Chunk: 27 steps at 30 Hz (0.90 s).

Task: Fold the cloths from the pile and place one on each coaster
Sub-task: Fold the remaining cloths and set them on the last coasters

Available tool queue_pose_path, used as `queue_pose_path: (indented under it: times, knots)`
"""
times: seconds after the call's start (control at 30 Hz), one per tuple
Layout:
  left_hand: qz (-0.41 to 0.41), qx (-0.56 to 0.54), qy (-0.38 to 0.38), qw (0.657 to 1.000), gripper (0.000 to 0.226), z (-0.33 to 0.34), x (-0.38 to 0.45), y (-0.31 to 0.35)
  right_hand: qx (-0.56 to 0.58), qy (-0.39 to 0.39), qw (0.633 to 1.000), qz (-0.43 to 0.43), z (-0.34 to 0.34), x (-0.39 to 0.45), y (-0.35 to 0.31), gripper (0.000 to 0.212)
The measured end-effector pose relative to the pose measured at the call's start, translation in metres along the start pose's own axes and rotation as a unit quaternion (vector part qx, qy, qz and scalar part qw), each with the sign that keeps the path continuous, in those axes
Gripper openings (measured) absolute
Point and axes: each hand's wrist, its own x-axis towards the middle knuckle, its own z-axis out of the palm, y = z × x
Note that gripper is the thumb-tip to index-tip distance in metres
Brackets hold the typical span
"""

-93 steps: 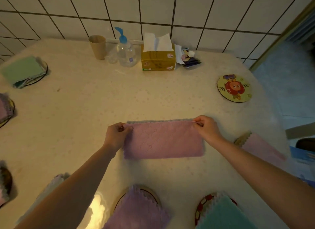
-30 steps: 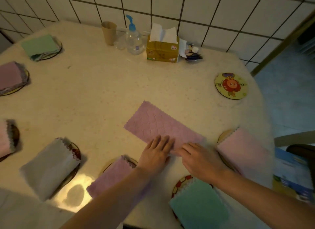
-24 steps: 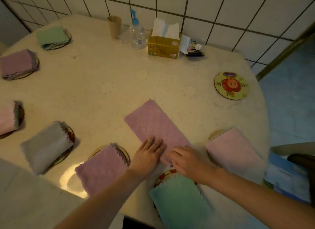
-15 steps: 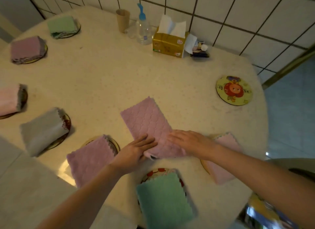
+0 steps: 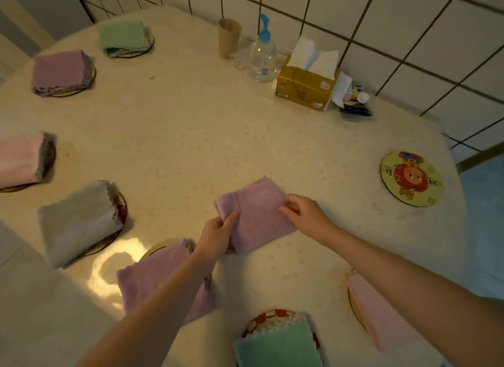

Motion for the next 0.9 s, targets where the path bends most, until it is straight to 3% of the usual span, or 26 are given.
queue_pose_path:
  times: [0.17,0.33,0.43,0.6,0.73,0.83,0.9]
  knots:
    - [-0.034,-0.017,0.008,0.999,0.036,0.001,0.006,0.0,-0.102,-0.004,0.993,0.056,0.011,0.019,-0.006,0.025]
    - [-0.047,-0.026,0.007,0.999,0.036,0.001,-0.001,0.01,-0.125,0.008,0.986,0.11,0.015,0.024,-0.013,0.042]
    - [-0.067,-0.039,0.004,0.997,0.039,-0.004,0.002,0.016,-0.174,0.008,0.977,0.127,0.016,0.03,-0.018,0.041]
    - [0.029,0.063,0.086,0.994,0.027,-0.022,0.016,0.029,-0.226,0.035,0.968,0.102,0.018,0.036,-0.029,0.036]
    - [0.081,0.139,0.102,0.982,0.015,-0.032,0.029,0.037,-0.184,0.056,0.978,0.081,0.019,0.042,-0.037,0.027]
    - [0.132,0.283,0.131,0.941,0.015,-0.036,0.035,0.037,-0.179,0.068,0.98,0.061,0.02,0.041,-0.036,0.019]
    - [0.161,0.341,0.146,0.915,0.017,-0.036,0.035,0.037,-0.197,0.08,0.974,0.075,0.02,0.036,-0.036,0.025]
